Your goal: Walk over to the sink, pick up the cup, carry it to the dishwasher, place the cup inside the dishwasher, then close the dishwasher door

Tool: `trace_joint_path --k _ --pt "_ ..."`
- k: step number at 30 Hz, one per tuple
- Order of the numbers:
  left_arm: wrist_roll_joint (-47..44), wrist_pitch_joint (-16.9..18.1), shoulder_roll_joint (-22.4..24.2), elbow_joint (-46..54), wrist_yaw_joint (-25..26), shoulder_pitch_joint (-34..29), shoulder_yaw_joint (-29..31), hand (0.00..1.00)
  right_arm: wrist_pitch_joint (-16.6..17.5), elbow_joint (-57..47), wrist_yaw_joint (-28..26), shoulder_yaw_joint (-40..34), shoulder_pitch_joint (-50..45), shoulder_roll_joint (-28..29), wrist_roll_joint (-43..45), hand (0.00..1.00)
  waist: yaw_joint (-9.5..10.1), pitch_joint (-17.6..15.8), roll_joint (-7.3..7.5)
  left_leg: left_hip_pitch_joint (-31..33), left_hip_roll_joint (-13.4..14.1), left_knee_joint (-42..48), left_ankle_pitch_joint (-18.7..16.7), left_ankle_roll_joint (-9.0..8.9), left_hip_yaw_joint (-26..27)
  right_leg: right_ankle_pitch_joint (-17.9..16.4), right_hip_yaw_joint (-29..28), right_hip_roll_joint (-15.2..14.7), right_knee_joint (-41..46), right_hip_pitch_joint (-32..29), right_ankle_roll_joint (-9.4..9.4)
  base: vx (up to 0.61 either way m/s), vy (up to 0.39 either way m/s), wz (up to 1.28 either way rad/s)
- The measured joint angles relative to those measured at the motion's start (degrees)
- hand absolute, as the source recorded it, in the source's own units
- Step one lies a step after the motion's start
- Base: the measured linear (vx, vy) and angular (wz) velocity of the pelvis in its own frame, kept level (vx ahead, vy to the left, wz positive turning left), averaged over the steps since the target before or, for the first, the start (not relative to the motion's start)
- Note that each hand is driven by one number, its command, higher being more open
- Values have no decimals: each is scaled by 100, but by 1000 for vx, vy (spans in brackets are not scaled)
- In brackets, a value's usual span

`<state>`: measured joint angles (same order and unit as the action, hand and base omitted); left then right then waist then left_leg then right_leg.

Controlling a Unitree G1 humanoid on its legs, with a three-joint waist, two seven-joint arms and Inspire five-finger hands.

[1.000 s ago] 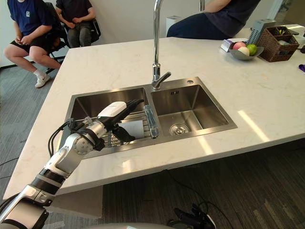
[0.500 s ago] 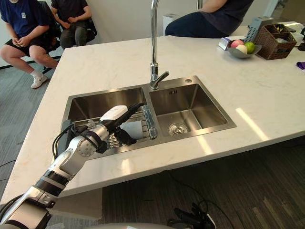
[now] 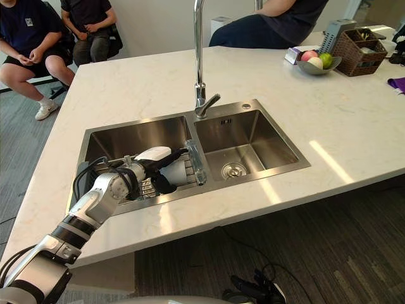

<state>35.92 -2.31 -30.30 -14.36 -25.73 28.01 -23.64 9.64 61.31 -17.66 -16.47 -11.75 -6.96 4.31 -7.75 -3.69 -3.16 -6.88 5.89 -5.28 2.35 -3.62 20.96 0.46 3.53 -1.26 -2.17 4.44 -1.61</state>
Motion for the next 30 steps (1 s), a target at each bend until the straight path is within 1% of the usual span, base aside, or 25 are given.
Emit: trace_joint_path --k 2,4,7,8,13,15,17,20,22,24,26,27,29,30 --pt "19 -63 1 -211 -261 128 -42 100 -47 -25 -10 76 11 -37 2 100 -31 8 -5 0 -6 0 0 0 2 15 -2 -1 -23 11 -1 0 0 0" --pt "26 -133 -6 -426 -428 221 -39 100 -80 -89 -19 108 6 -36 1 100 -86 9 -7 0 -6 0 0 0 7 18 -2 -4 -29 11 -1 0 0 0" --pt "35 -237 -17 -522 -658 355 -36 100 -138 -106 -58 105 6 -36 5 100 -103 14 -12 0 -7 -1 -4 0 18 39 -3 5 -75 25 -3 0 0 0" --pt "35 -247 -14 -622 -769 450 -36 0 -170 -109 -75 104 13 -43 5 100 -103 15 -14 0 -5 0 -5 -1 18 43 -3 11 -85 30 -3 0 0 0" --pt "23 -318 -7 -1046 -985 654 78 0 -229 -112 -118 99 27 -58 4 100 -128 28 -33 -14 1 -1 -10 -7 22 44 -12 26 -102 53 0 0 0 0" --pt "28 -316 -7 -1190 -959 677 168 0 -268 -114 -119 98 34 -59 4 100 -138 29 -35 -22 2 0 -10 -8 23 49 -19 27 -117 65 6 0 0 0" --pt "16 -287 -24 -1385 -814 709 262 0 -283 -114 -120 99 45 -59 2 100 -160 30 -38 -26 2 0 -11 -9 24 53 -23 28 -125 72 6 0 0 0" --pt "-124 -150 -11 -1601 -445 643 300 0 -287 -113 -120 104 55 -60 2 100 -178 31 -43 -28 1 1 -18 -12 29 53 -30 29 -136 77 6 0 0 0" --pt "-401 10 -12 -1660 -113 519 296 0 -287 -112 -120 105 58 -63 2 100 -177 32 -48 -29 0 4 -23 -15 29 55 -29 29 -151 87 5 0 0 0" --pt "-564 86 -13 -1657 95 422 301 0 -287 -111 -120 105 52 -70 2 100 -172 32 -53 -29 0 15 -24 -15 25 57 -25 29 -160 94 5 0 0 0" --pt "-798 241 -5 -1623 553 196 323 0 -287 -109 -120 111 50 -89 0 100 -136 31 -63 -28 -1 23 -24 -15 12 58 -10 28 -162 102 6 0 0 0" --pt "-828 259 10 -1580 660 112 358 0 -286 -109 -120 112 47 -89 0 100 -127 31 -64 -28 -1 23 -23 -15 10 58 -9 27 -161 102 6 0 0 0" --pt "-1087 280 154 -1447 1212 -242 582 0 -269 -110 -119 111 25 -89 2 100 -86 31 -64 -25 -4 23 -23 -15 0 59 12 19 -160 102 6 0 0 0" --pt "-1185 279 219 -1430 1336 -327 686 0 -265 -111 -119 111 24 -89 2 100 -78 31 -63 -21 -7 23 -23 -15 -6 58 20 14 -159 102 6 0 0 0"
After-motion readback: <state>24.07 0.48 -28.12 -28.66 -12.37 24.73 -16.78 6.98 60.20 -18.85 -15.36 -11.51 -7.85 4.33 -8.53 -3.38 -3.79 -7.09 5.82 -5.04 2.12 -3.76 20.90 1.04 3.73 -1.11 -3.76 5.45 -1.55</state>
